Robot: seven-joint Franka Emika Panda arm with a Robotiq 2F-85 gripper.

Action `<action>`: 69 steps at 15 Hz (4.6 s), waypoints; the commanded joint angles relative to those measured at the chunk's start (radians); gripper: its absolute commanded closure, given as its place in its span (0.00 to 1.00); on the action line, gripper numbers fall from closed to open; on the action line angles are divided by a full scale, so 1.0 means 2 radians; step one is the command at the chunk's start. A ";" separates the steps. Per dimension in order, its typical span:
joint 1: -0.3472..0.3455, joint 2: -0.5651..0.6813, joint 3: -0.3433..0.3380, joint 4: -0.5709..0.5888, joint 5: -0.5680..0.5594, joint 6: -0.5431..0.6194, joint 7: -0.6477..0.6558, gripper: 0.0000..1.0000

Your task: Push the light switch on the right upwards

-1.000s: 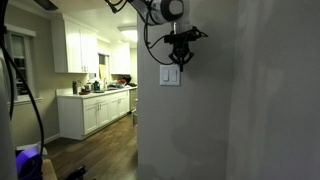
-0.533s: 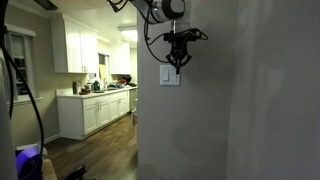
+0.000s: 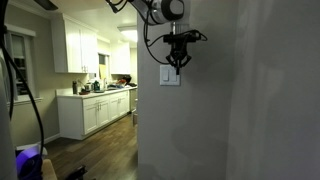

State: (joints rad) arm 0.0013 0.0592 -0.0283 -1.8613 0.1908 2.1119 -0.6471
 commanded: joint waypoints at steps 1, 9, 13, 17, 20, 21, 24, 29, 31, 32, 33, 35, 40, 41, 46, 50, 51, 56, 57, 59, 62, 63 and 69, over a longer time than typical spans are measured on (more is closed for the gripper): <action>-0.006 -0.017 0.005 -0.025 -0.006 0.018 0.003 1.00; -0.010 -0.101 -0.008 -0.062 -0.103 0.016 0.063 1.00; -0.007 -0.123 -0.016 -0.078 -0.098 0.016 0.057 1.00; -0.006 -0.125 -0.021 -0.082 -0.095 0.014 0.053 1.00; -0.004 -0.113 -0.023 -0.068 -0.089 0.005 0.050 0.99; -0.004 -0.113 -0.023 -0.069 -0.089 0.005 0.050 0.99; -0.004 -0.113 -0.023 -0.070 -0.089 0.005 0.050 0.99; -0.004 -0.113 -0.023 -0.070 -0.089 0.005 0.050 1.00; 0.002 -0.115 -0.018 -0.095 -0.080 0.032 0.052 1.00; 0.007 -0.113 -0.016 -0.106 -0.069 0.046 0.049 1.00; 0.011 -0.113 -0.015 -0.114 -0.059 0.056 0.045 1.00; 0.023 -0.108 -0.010 -0.128 -0.039 0.089 0.039 1.00; 0.037 -0.091 0.002 -0.136 -0.029 0.152 0.046 1.00; 0.037 -0.088 0.004 -0.136 -0.030 0.162 0.046 1.00; 0.037 -0.065 0.004 -0.132 -0.006 0.204 0.037 1.00; 0.036 -0.048 0.010 -0.130 0.012 0.241 0.047 1.00; 0.036 -0.045 0.011 -0.130 0.016 0.248 0.046 1.00; 0.034 -0.037 0.017 -0.134 0.027 0.301 0.065 1.00; 0.033 -0.038 0.017 -0.135 0.029 0.302 0.067 1.00; 0.034 -0.040 0.017 -0.138 0.036 0.304 0.067 1.00; 0.033 -0.042 0.016 -0.137 0.028 0.289 0.068 1.00; 0.032 -0.045 0.016 -0.139 0.019 0.279 0.071 1.00; 0.024 -0.056 0.013 -0.147 -0.045 0.240 0.100 1.00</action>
State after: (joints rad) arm 0.0655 -0.0216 -0.0115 -2.1288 0.1520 2.6269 -0.4853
